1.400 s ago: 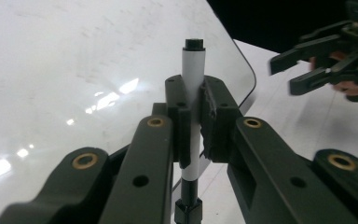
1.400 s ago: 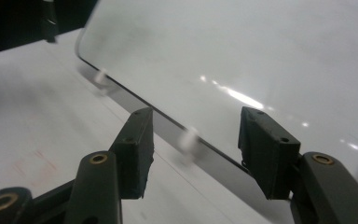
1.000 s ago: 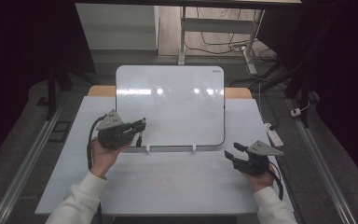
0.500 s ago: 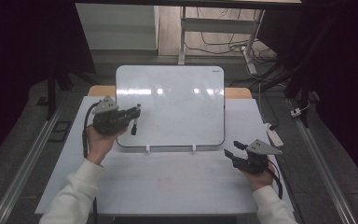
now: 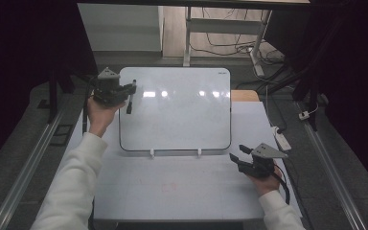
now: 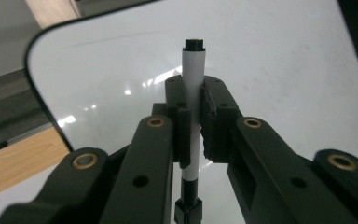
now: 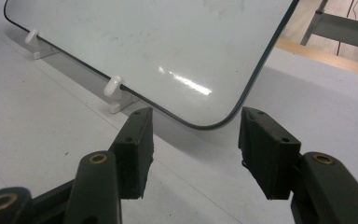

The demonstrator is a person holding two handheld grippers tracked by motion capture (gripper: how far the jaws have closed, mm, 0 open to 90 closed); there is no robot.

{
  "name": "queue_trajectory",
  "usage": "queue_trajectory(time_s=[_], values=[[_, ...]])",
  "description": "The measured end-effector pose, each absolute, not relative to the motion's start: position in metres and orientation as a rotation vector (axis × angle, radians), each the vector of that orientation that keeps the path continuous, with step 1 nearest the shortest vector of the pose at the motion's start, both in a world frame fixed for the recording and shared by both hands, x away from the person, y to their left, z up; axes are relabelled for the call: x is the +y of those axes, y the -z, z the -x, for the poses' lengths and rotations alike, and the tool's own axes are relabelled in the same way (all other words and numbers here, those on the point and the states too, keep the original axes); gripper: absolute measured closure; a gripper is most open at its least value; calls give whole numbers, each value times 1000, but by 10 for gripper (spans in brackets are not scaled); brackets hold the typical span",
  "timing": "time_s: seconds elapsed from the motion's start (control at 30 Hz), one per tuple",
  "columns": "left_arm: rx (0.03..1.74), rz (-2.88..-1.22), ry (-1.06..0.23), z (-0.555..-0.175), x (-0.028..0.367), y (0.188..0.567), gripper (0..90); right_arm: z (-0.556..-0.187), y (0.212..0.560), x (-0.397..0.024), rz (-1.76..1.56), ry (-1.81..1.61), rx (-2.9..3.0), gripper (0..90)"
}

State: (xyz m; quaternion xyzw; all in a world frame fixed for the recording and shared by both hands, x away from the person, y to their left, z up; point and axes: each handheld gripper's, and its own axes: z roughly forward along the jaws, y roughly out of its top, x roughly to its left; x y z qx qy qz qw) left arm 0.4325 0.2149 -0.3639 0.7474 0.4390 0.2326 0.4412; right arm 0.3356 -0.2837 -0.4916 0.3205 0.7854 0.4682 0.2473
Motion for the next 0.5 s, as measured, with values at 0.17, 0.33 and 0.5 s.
queue_trajectory(time_s=[0.17,0.33,0.5], values=[[1139,-1866,-600,-450,221,364,818,-336,492,-283,-874,-1274,2145,453],[1179,-1860,-608,-463,225,363,818,-336,493,-282,-867,-1269,2151,453],[1200,-1867,-624,-474,225,362,818,-337,494,-282,-870,-1264,2158,453]])
